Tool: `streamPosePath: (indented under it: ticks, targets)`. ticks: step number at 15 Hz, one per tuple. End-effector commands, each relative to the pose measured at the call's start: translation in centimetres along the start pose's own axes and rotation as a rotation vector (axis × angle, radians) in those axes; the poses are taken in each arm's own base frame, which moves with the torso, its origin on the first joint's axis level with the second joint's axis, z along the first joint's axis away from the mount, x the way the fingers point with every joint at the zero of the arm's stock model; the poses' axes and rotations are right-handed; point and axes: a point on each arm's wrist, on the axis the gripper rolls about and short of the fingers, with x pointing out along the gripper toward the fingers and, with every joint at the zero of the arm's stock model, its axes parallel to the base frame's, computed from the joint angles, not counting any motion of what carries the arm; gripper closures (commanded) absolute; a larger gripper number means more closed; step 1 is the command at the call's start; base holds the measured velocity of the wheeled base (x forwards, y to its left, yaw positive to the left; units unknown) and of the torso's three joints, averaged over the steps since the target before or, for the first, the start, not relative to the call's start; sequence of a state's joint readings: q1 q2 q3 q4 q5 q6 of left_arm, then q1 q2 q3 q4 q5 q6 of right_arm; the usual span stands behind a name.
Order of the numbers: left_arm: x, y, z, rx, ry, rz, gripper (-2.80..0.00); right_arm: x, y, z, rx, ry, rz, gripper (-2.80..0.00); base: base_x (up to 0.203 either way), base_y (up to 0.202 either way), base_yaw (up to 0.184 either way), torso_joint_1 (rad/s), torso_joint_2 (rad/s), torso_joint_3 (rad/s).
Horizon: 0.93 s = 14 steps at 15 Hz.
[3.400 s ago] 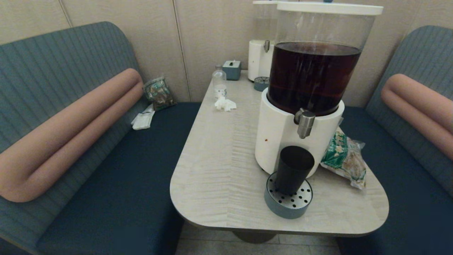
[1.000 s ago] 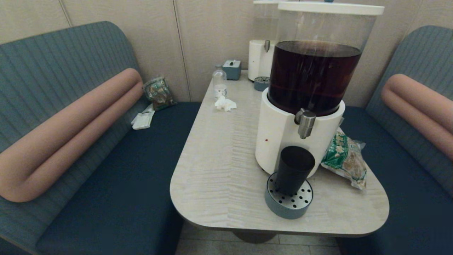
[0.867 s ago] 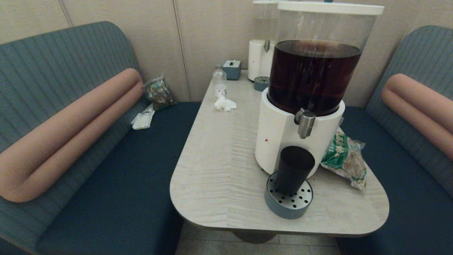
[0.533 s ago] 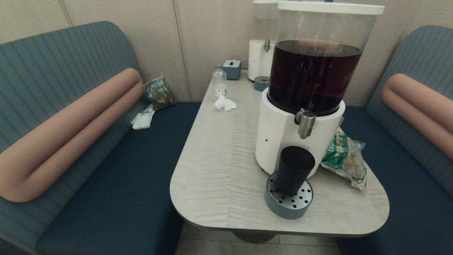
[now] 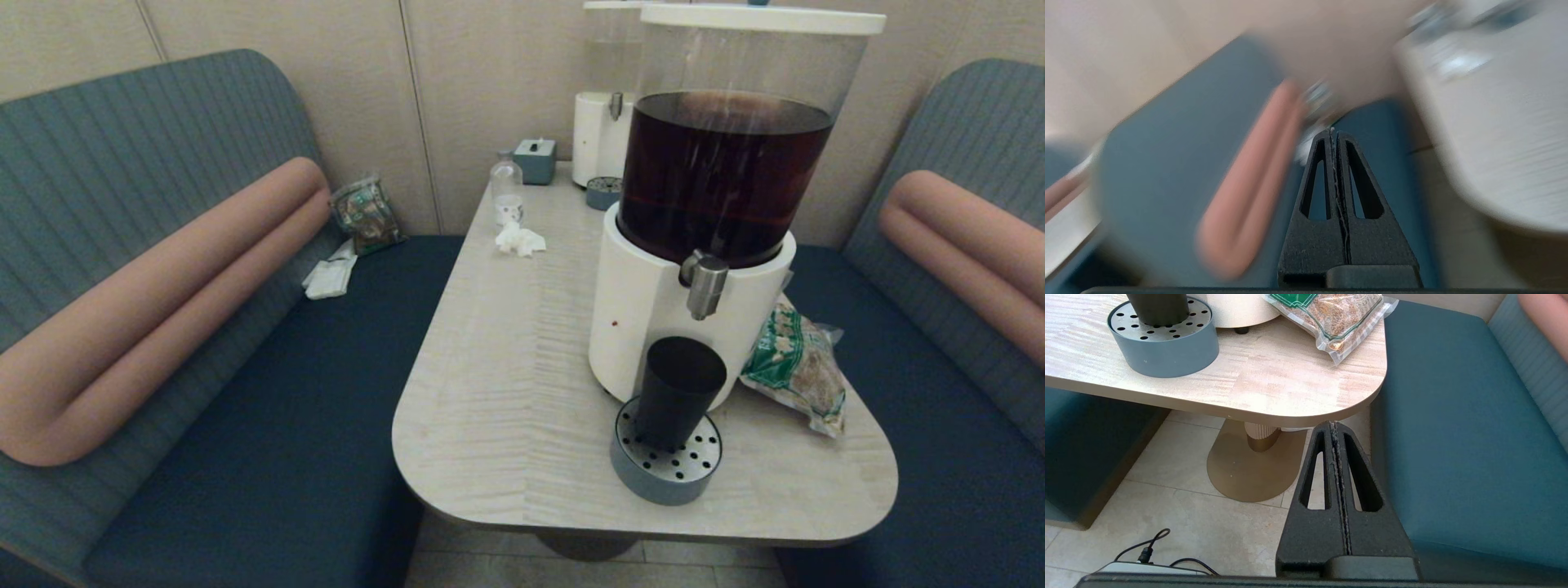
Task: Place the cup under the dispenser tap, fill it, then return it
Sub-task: Place the cup next to the water dispenser
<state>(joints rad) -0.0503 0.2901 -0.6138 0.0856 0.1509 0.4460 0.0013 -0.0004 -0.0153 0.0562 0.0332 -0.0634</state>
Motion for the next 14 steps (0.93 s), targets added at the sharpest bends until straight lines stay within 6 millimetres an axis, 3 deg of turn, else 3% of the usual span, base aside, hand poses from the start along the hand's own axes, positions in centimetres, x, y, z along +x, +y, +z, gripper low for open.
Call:
streamPosePath:
  ticks: [1, 4, 6, 14]
  targets:
    - [-1.3, -0.8, -2.5, 0.013, 0.072, 0.105, 0.00, 0.0, 0.0, 0.0, -0.001, -0.001, 0.001, 0.00, 0.000, 0.000, 0.000, 0.000, 0.00, 0.000]
    - [-3.1, -1.8, -5.1, 0.015, 0.128, 0.174, 0.00, 0.0, 0.0, 0.0, -0.002, -0.001, 0.001, 0.00, 0.000, 0.000, 0.000, 0.000, 0.00, 0.000]
    - [-4.1, -2.1, -6.8, 0.017, 0.214, 0.361, 0.00, 0.0, 0.0, 0.0, -0.001, -0.001, 0.001, 0.00, 0.000, 0.000, 0.000, 0.000, 0.00, 0.000]
    - [-3.4, -3.0, -9.6, -0.183, 0.298, 0.574, 0.00, 0.0, 0.0, 0.0, -0.001, -0.001, 0.001, 0.00, 0.000, 0.000, 0.000, 0.000, 0.00, 0.000]
